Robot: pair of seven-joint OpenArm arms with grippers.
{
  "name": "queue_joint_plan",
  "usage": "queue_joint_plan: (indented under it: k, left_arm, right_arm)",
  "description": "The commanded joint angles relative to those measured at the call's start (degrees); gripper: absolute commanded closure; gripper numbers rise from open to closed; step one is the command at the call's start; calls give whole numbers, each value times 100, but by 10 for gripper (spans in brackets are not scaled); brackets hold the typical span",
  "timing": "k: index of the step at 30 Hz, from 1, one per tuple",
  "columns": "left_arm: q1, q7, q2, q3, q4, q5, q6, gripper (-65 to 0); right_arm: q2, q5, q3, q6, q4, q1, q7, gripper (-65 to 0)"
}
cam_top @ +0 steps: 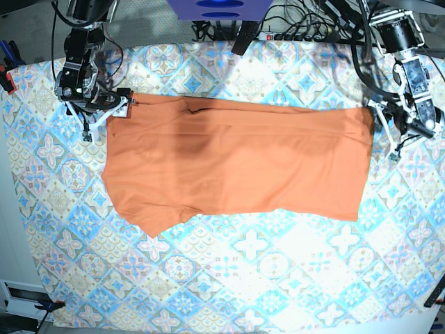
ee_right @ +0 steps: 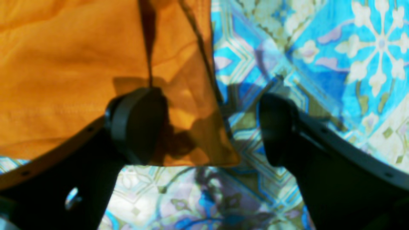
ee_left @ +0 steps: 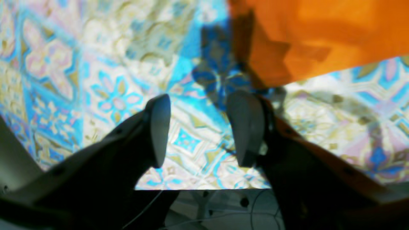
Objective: Fold the T-shirt properly
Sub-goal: 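Grasp the folded edge again with both grippers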
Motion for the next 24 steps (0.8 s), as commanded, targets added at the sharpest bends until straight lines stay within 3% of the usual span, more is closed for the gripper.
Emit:
queue_joint_plan:
  k: [1, 8, 13, 24]
  left_arm:
    - [-199, -40, -40, -30, 70, 37, 29, -319]
    - [-445, -48, 39, 225, -396, 55, 29, -319]
    - [-594, -593, 39, 383, -1486, 37, 29, -318]
    - [-427, -813, 39, 418, -1547, 2, 29, -314]
  right_arm:
    - [13, -56, 0, 35, 17, 9, -22, -483]
    - [13, -56, 0, 35, 17, -17, -22, -483]
    - [13, -56, 8, 35, 70, -35, -22, -483]
    - [13, -65, -18, 35, 79, -44, -22, -483]
